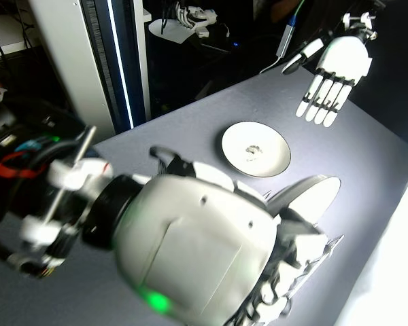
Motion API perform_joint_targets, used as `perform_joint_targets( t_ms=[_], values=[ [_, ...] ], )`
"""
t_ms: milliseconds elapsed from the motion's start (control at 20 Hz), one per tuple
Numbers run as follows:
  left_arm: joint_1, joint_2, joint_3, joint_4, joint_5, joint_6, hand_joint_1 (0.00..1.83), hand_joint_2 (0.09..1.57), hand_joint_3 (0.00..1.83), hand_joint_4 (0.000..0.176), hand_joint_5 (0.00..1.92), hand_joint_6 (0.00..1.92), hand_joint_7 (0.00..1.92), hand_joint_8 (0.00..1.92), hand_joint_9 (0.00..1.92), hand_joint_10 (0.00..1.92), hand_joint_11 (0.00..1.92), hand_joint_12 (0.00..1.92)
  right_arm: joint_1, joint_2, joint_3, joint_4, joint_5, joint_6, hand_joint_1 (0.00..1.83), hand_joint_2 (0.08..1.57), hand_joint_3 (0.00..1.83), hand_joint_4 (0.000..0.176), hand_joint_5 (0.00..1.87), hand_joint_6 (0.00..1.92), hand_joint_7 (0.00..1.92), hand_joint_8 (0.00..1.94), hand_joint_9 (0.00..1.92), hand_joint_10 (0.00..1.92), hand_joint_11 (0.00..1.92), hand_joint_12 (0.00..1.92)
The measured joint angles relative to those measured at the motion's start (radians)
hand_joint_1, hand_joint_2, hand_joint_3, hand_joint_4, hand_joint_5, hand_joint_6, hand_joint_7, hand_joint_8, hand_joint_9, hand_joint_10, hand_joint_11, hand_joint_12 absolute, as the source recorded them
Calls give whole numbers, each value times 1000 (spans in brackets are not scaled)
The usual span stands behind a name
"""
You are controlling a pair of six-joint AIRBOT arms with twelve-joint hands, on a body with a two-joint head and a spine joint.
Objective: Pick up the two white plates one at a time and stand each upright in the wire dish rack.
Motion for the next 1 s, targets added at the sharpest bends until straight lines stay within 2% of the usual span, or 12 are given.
perform_joint_targets(
  t_ms=[50, 150, 500, 600, 700, 750, 1000],
  values=[
    [8, -5, 2, -12, 8, 11, 0, 1099, 0, 0, 72, 8, 46, 8, 16, 5, 3, 1, -6, 0, 2, -1, -6, 1, 1363, 1161, 0, 0, 777, 1210, 893, 1095, 876, 1290, 636, 1304],
    [23, -13, 0, -35, 31, 23, 0, 1098, 0, 0, 65, 4, 39, 4, 8, 1, 0, 0, -12, 0, 2, -3, -10, 0, 1359, 1170, 2, 0, 751, 1252, 867, 1142, 866, 1297, 636, 1296],
    [39, -14, -24, -34, 78, 56, 0, 1099, 0, 0, 66, 3, 41, 3, 7, 1, 0, 0, -13, -4, 2, -27, 4, 0, 1358, 1171, 0, 0, 742, 1276, 876, 1126, 865, 1284, 629, 1301],
    [50, -14, -33, -34, 82, 60, 0, 1105, 1, 0, 69, 3, 43, 3, 10, 2, 0, 0, -13, -1, -6, -84, 12, 0, 1357, 1176, 0, 0, 736, 1279, 879, 1124, 842, 1319, 613, 1304],
    [60, -16, -37, -31, 89, 64, 0, 1098, 0, 0, 65, 1, 32, 0, 0, 0, 0, 0, -21, -1, -19, -155, 35, 0, 1362, 1162, 0, 0, 739, 1259, 906, 1093, 891, 1245, 678, 1269],
    [61, -16, -41, -26, 97, 65, 0, 1089, 0, 0, 60, 0, 24, 0, 0, 0, 0, 0, -23, -2, -24, -185, 43, 0, 1358, 1172, 2, 0, 722, 1282, 876, 1134, 869, 1285, 660, 1271],
    [71, -20, -62, -39, 125, 72, 0, 1095, 0, 0, 62, 2, 21, 0, 0, 0, 0, 0, -38, -2, -53, -477, 177, -2, 1362, 1160, 0, 0, 777, 1235, 898, 1078, 872, 1277, 653, 1308]
  ],
)
